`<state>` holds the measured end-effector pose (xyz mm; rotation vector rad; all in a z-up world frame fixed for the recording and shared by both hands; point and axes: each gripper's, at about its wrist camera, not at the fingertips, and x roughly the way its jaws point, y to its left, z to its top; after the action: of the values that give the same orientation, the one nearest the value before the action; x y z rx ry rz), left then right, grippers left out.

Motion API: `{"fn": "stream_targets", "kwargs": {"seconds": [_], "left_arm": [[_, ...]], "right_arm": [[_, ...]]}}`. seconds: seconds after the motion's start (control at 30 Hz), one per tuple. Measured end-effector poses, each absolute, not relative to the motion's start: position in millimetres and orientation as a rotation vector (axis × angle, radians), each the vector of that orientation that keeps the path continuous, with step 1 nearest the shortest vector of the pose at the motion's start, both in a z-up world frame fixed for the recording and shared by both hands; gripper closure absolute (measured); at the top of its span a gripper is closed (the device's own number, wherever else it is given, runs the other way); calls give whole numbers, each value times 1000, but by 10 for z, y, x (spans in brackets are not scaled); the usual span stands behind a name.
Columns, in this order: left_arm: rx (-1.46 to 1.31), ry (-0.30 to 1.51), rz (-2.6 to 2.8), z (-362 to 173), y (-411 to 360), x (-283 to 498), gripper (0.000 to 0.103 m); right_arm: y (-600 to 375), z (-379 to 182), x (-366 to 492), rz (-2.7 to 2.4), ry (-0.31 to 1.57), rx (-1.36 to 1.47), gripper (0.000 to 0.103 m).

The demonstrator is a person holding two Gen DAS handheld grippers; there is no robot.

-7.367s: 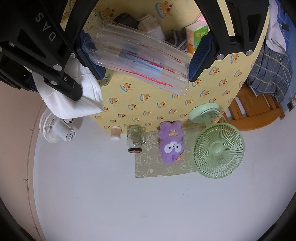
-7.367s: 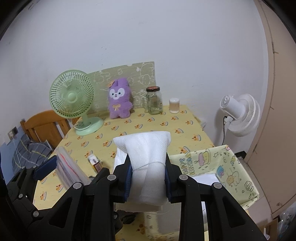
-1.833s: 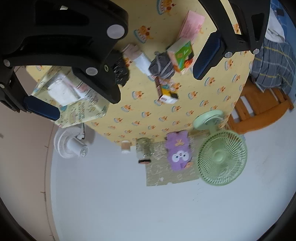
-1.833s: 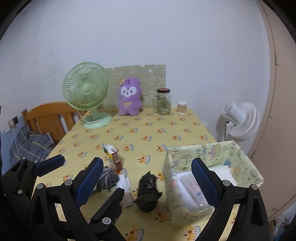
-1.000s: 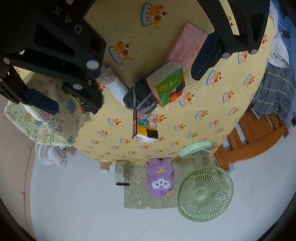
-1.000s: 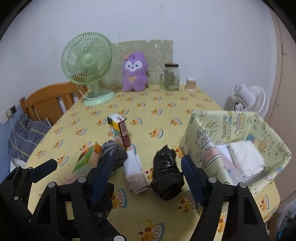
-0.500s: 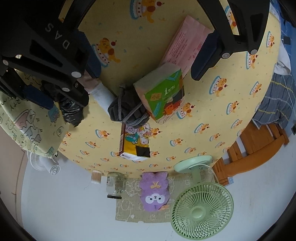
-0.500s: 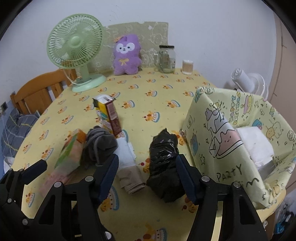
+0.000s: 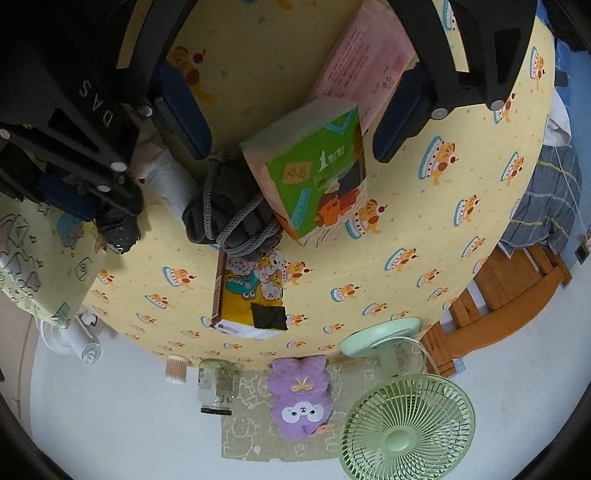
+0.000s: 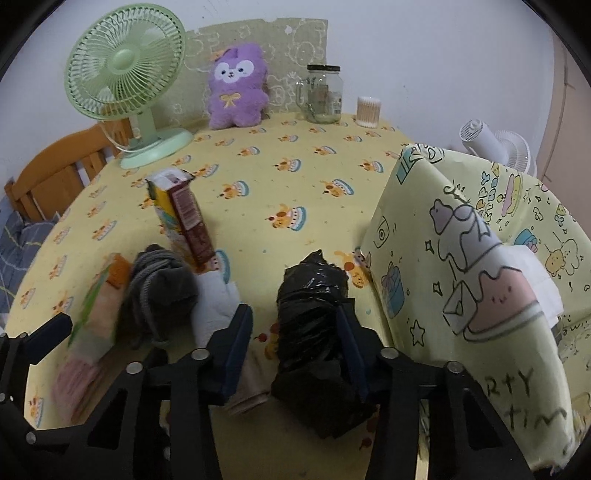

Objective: Organize soft objects
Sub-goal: 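Grasp the black plastic bag with the right tool while the left tool grasps the green tissue pack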

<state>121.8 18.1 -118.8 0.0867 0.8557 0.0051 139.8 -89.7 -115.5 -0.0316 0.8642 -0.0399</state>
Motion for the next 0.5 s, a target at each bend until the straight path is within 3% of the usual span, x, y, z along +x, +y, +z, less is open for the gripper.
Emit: {"fn": "stream_targets", "kwargs": {"seconds": [0.1,0.27,0.43,0.5], "left_arm": [[87,871,3,-1219,182,1265,19],[68,880,-12,-1217,215,1271,28],[42,876,-7,-1190,261,1249,51],[30,872,-10,-1178,280,1236,56]], "right_arm": [[-895,-1178,1442,-56,862,-55,70],[-871,-1176,1475,-38,843,-54,76],[-834,-1139,1471,-1,826,-38,81],[-822,-1122,1458,10,821,-33,81]]}}
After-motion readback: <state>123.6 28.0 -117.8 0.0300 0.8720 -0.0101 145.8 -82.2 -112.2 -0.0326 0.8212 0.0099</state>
